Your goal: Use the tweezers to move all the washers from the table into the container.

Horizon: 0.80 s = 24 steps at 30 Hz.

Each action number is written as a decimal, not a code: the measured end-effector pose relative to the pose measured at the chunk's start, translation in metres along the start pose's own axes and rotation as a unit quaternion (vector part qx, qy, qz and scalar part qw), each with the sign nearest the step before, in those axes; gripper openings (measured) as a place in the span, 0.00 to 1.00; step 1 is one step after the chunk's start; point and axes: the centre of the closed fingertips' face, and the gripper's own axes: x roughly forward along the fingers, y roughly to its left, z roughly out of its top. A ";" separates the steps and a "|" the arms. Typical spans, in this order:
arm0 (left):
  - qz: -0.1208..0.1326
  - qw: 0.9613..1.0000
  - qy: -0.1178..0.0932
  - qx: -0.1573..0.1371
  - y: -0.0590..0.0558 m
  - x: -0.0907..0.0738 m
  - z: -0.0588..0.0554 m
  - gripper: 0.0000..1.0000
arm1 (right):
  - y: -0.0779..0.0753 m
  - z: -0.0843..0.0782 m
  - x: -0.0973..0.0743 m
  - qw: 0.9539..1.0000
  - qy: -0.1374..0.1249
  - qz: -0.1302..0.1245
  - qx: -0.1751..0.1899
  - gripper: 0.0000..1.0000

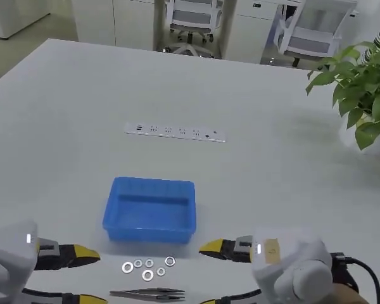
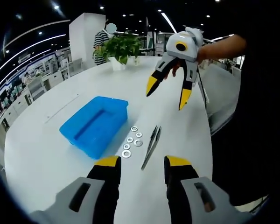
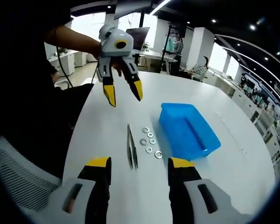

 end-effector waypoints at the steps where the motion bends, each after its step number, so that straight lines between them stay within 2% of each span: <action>1: -0.002 1.000 0.004 0.002 0.000 0.002 -0.002 0.40 | 0.000 -0.001 0.002 1.000 0.003 0.002 -0.003 0.48; 4: -0.007 1.000 0.016 0.008 0.000 0.006 -0.006 0.37 | 0.004 -0.005 0.008 0.999 0.019 0.016 -0.028 0.45; 7: -0.014 1.000 0.024 0.013 -0.002 0.010 -0.009 0.34 | 0.007 -0.006 0.014 0.999 0.023 0.026 -0.029 0.42; 11: -0.024 0.998 0.044 0.027 -0.002 0.016 -0.017 0.31 | 0.010 -0.010 0.023 0.998 0.037 0.039 -0.041 0.39; 15: -0.034 0.998 0.049 0.029 -0.002 0.020 -0.021 0.28 | 0.013 -0.013 0.031 0.996 0.047 0.053 -0.046 0.35; 17: -0.038 0.997 0.055 0.032 -0.002 0.023 -0.024 0.26 | 0.013 -0.016 0.035 0.996 0.056 0.055 -0.050 0.33; 24: -0.042 0.994 0.084 0.057 0.001 0.032 -0.036 0.21 | 0.011 -0.014 0.047 0.995 0.062 0.063 -0.053 0.28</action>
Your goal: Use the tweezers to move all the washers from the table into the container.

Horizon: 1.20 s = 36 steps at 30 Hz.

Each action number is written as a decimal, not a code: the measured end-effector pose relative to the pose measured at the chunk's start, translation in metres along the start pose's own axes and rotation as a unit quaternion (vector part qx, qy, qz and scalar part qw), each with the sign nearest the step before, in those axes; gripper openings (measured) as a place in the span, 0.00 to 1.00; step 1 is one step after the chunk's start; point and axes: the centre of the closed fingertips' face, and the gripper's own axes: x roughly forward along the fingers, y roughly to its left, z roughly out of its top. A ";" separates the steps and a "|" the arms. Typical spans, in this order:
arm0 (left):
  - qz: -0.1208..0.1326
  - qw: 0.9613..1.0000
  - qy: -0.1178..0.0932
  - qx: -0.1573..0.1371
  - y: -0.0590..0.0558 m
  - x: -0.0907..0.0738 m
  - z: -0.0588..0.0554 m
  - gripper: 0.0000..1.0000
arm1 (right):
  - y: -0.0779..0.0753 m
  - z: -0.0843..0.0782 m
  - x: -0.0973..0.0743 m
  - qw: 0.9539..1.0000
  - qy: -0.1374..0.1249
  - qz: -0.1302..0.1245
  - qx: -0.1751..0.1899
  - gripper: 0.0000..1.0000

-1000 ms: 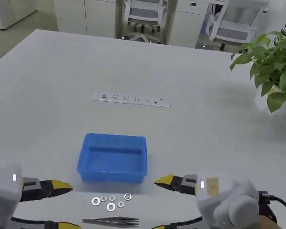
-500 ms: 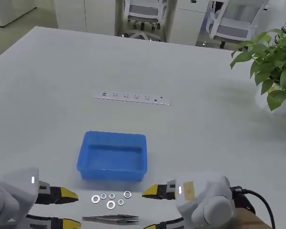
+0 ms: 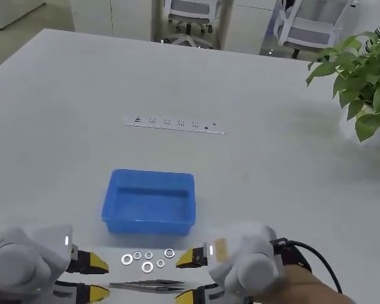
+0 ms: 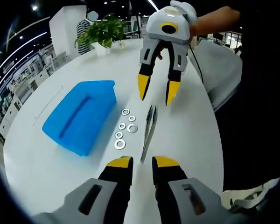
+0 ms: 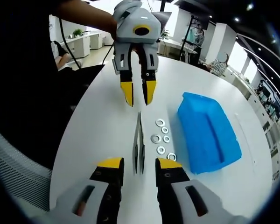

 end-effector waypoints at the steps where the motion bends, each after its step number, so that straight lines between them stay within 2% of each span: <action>1: -0.001 1.000 0.002 0.001 0.001 0.001 -0.001 0.20 | 0.000 0.000 0.001 1.000 0.001 0.001 -0.001 0.27; 11: -0.018 0.999 0.025 0.012 0.000 0.012 -0.003 0.16 | 0.002 -0.004 0.015 1.000 0.017 0.021 0.001 0.21; 18: -0.027 0.999 0.033 0.016 -0.001 0.018 -0.005 0.13 | 0.001 -0.006 0.020 0.999 0.023 0.022 0.001 0.18; 28: -0.034 0.999 0.029 0.014 -0.001 0.021 -0.002 0.08 | 0.003 -0.007 0.024 0.999 0.027 0.029 0.003 0.12; 36: -0.041 0.999 0.029 0.014 -0.003 0.021 -0.002 0.07 | 0.003 -0.008 0.024 0.999 0.028 0.030 0.006 0.12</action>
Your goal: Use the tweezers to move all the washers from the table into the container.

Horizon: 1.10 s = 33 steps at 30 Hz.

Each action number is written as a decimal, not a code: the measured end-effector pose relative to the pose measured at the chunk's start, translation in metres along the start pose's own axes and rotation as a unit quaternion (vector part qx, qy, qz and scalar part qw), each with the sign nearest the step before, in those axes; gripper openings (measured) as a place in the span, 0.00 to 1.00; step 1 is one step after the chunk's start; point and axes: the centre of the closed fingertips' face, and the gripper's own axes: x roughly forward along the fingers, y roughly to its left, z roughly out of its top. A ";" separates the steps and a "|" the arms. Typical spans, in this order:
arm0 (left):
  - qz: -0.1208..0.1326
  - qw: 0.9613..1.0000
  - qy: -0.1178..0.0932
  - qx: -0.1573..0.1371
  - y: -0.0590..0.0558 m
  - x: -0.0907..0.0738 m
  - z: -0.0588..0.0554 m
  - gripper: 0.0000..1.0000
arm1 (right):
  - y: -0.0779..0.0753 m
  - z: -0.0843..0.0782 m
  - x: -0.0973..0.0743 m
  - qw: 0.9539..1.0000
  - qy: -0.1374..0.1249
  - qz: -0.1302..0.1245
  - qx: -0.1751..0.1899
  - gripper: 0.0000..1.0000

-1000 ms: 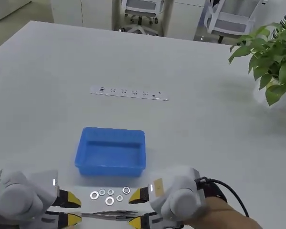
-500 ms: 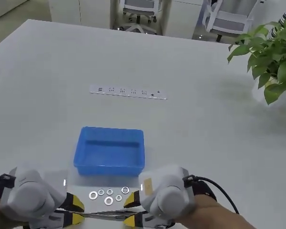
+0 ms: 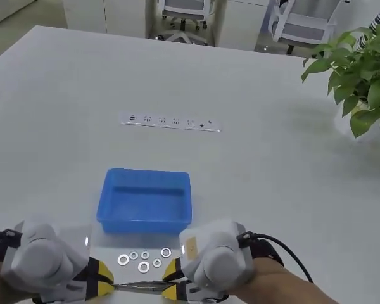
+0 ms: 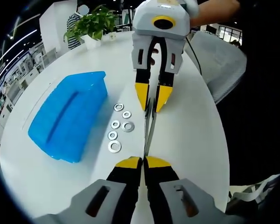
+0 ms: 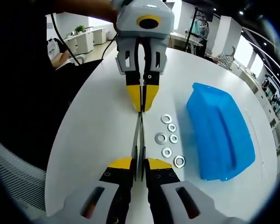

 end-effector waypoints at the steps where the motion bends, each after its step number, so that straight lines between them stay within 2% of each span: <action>1: -0.001 1.000 0.000 0.000 0.000 0.000 0.000 0.07 | 0.000 0.000 0.000 1.000 0.000 0.000 0.000 0.12; 10: 0.001 1.000 0.005 0.013 -0.002 -0.005 0.003 0.06 | 0.000 0.000 -0.001 1.000 0.001 -0.003 -0.002 0.12; 12: 0.009 1.000 0.004 0.019 0.000 -0.007 0.005 0.06 | 0.000 0.000 -0.001 1.000 0.002 -0.003 -0.001 0.12; 20: 0.003 0.999 0.001 0.032 -0.004 -0.017 0.015 0.06 | -0.001 0.000 -0.001 1.000 0.003 -0.004 -0.004 0.14; 33: -0.002 0.998 -0.010 0.056 -0.006 -0.036 0.044 0.05 | -0.002 0.008 0.001 1.000 -0.009 -0.003 -0.004 0.13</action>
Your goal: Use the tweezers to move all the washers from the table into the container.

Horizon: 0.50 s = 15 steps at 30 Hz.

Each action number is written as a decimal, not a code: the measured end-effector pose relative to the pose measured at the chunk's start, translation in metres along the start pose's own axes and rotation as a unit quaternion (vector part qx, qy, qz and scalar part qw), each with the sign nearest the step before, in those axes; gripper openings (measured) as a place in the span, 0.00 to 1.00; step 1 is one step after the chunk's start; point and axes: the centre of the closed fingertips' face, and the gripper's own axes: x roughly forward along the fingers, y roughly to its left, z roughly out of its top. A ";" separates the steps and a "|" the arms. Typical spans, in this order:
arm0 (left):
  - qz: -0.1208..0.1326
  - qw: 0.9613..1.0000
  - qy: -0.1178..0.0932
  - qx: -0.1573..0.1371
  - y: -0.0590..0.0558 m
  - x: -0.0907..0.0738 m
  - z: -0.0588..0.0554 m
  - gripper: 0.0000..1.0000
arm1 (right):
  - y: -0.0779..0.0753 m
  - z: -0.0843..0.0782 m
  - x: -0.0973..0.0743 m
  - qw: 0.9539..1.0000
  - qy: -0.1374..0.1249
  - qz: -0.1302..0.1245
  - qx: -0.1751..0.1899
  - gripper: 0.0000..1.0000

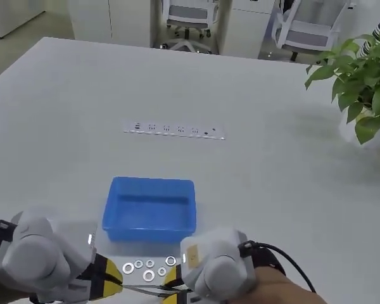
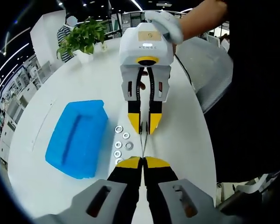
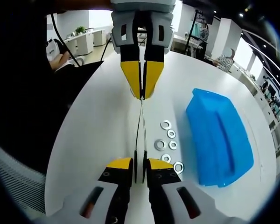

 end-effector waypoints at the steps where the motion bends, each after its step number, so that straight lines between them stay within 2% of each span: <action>1: 0.000 1.000 0.000 0.003 0.000 -0.001 0.002 0.05 | 0.000 0.001 0.000 1.000 -0.001 0.000 0.000 0.13; 7: -0.001 1.000 -0.007 0.019 0.001 -0.009 0.016 0.05 | -0.001 0.007 -0.001 1.000 -0.013 -0.004 0.011 0.12; 15: 0.010 0.999 -0.030 0.030 0.004 -0.017 0.034 0.05 | -0.005 0.013 -0.005 0.999 -0.031 -0.017 0.025 0.12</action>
